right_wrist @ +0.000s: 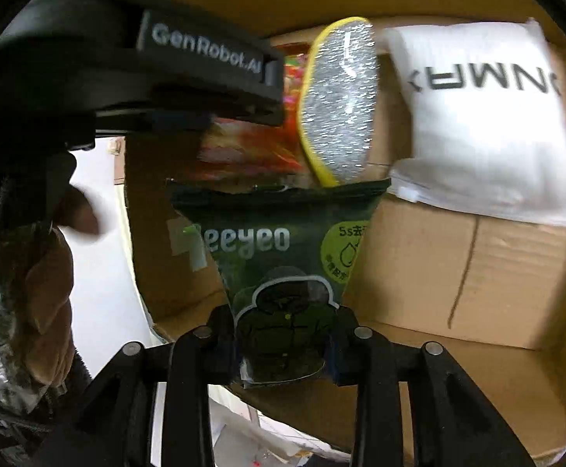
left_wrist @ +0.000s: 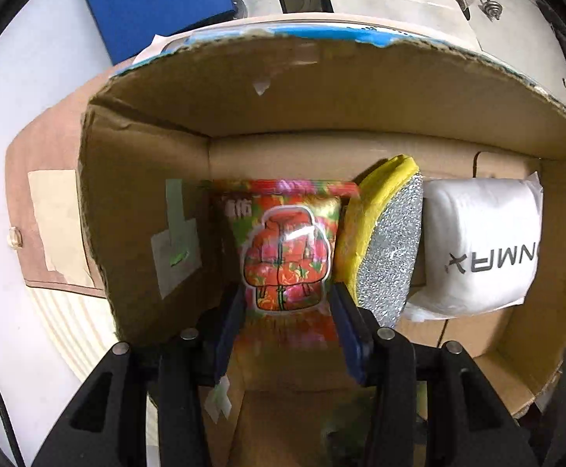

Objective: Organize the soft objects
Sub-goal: 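Lower both snack bags into the box beside the sponge and open both tools, then move both tools back toward the items left on the table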

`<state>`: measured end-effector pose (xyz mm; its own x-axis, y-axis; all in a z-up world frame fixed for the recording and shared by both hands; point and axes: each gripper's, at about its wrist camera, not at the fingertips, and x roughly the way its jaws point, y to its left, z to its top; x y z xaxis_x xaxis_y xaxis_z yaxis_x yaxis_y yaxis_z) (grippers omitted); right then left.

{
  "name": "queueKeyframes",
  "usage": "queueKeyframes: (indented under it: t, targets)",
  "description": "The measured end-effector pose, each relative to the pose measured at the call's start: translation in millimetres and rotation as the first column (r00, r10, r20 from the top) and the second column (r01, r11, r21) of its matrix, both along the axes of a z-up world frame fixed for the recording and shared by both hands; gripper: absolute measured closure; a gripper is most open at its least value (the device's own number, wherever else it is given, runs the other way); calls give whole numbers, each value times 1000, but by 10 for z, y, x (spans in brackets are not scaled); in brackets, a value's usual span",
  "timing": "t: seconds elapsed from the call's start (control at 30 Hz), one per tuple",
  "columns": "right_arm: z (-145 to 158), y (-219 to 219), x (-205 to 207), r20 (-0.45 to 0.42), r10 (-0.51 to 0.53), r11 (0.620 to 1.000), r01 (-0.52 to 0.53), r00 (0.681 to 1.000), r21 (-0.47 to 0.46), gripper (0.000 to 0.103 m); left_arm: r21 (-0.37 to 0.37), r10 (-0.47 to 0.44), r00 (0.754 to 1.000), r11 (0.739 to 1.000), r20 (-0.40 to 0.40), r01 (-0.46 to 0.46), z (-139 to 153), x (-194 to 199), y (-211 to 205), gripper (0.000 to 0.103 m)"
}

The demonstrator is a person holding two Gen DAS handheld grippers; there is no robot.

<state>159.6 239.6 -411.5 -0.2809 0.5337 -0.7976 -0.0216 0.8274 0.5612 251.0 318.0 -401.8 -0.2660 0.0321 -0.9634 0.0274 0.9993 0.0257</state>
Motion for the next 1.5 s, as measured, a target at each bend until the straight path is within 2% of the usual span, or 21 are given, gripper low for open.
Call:
queueKeyframes:
  t: [0.03, 0.07, 0.1, 0.23, 0.27, 0.37, 0.43, 0.47, 0.5, 0.53, 0.7, 0.83, 1.13, 1.27, 1.5]
  targets:
    - [2, -16, 4, 0, -5, 1000, 5, 1000, 21, 45, -7, 5, 1000, 1000, 1, -5, 10, 4, 16, 53]
    - [0, -33, 1, -2, -10, 1000, 10, 1000, 25, 26, -18, 13, 1000, 1000, 7, -13, 38, 8, 39, 45]
    - [3, -59, 3, -1, -16, 1000, 16, 1000, 18, 21, -20, 21, 1000, 1000, 17, -21, 69, 12, 62, 37]
    - [97, -199, 23, 29, -2, 999, 3, 1000, -39, 19, -26, 53, 996, 998, 66, -52, 257, 4, 156, 33]
    - [116, -225, 22, 35, 0, 999, 2, 999, -49, 17, -28, 56, 996, 998, 71, -54, 291, -7, 167, 32]
    - [237, -346, 47, 70, 10, 994, -2, 997, -113, 7, -22, 63, 993, 998, 103, -61, 458, -74, 190, 21]
    - [348, -467, 37, 123, 30, 982, -7, 992, -187, 3, -15, 62, 989, 998, 133, -61, 552, -169, 196, 20]
    - [385, -515, 21, 143, 38, 976, -6, 989, -217, 0, -12, 66, 986, 998, 153, -65, 614, -232, 198, 16]
    - [436, -589, -3, 167, 44, 967, 0, 985, -253, 0, -9, 71, 983, 997, 169, -70, 646, -294, 163, 5]
    - [482, -651, 13, 183, 42, 962, 10, 982, -273, 0, -11, 78, 977, 997, 197, -78, 717, -375, 160, 3]
    - [751, -1000, -9, 247, 42, 936, 48, 968, -348, 0, -12, 101, 953, 995, 285, -101, 973, -688, 18, 2]
    - [1014, -1053, -147, 320, 60, 914, 77, 946, -398, 0, -28, 114, 937, 993, 331, -111, 1127, -989, -55, 1]
    - [1448, -1195, -614, 453, 62, 902, 144, 889, -407, 0, 6, 94, 871, 994, 482, -110, 1616, -1533, -325, 1]
    - [1649, -1300, -755, 495, 65, 902, 161, 866, -400, 0, 3, 89, 857, 994, 508, -105, 1726, -1684, -429, 1]
    - [1833, -1545, -882, 504, 16, 923, 181, 864, -340, 0, -29, 125, 827, 991, 548, -131, 1960, -1800, -641, 0]
